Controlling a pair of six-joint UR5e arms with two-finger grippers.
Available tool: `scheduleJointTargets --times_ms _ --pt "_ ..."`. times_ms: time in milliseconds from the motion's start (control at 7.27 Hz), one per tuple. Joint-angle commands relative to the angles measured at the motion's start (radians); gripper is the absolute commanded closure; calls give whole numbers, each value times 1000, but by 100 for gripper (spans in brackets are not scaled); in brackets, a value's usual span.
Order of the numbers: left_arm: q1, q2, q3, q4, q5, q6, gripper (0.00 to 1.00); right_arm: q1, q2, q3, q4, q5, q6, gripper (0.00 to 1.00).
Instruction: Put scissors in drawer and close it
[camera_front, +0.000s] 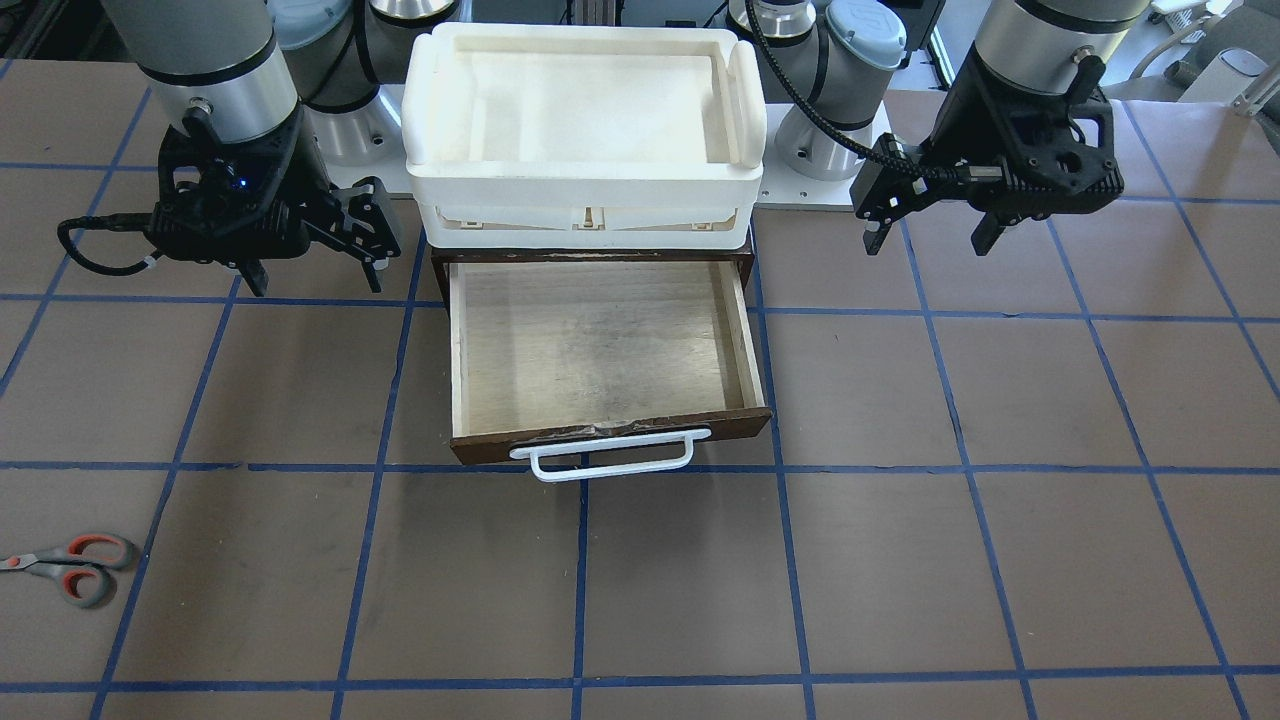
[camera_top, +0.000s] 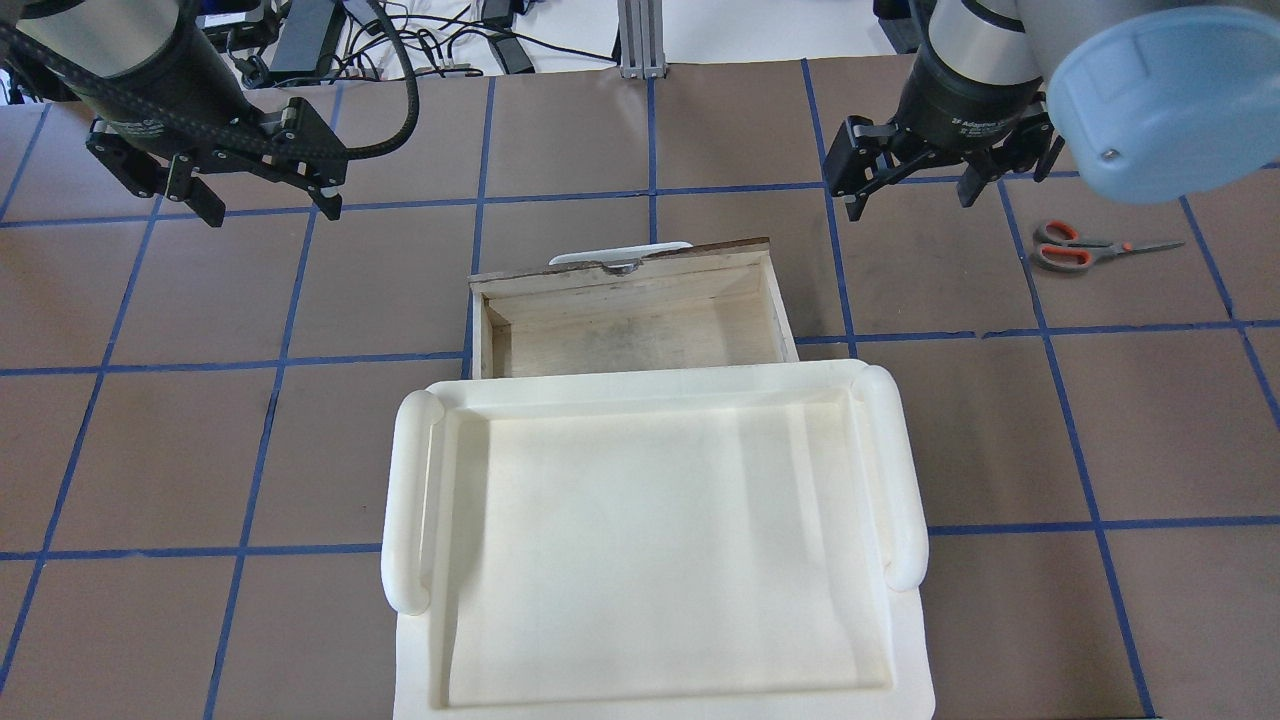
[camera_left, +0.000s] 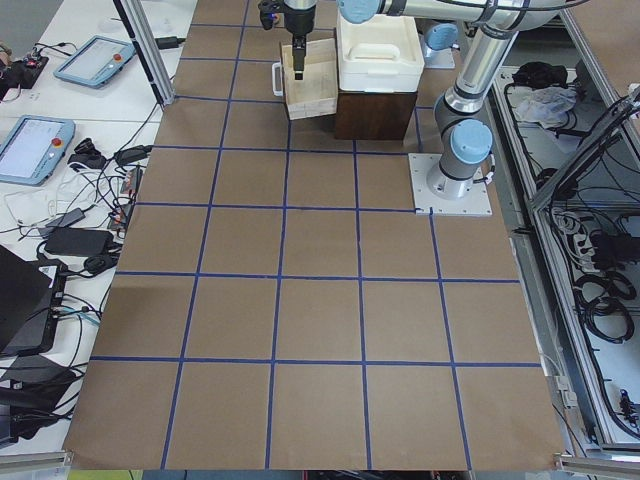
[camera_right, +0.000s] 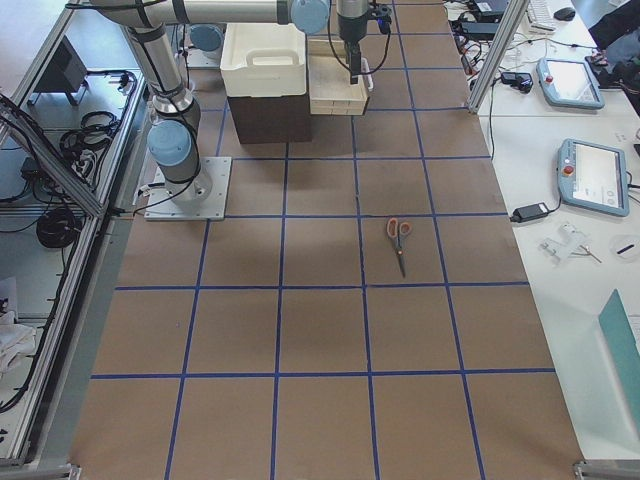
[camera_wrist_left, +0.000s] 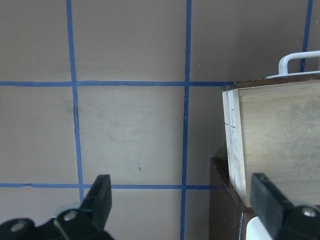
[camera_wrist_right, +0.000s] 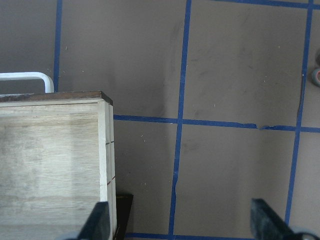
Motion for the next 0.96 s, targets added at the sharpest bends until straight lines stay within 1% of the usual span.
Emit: scheduleJointTargets --times_ms 0,825 --pt "0 0 0 0 0 0 0 0 1 2 -2 0 1 0" --pt "0 0 0 0 0 0 0 -3 7 2 -22 0 3 0"
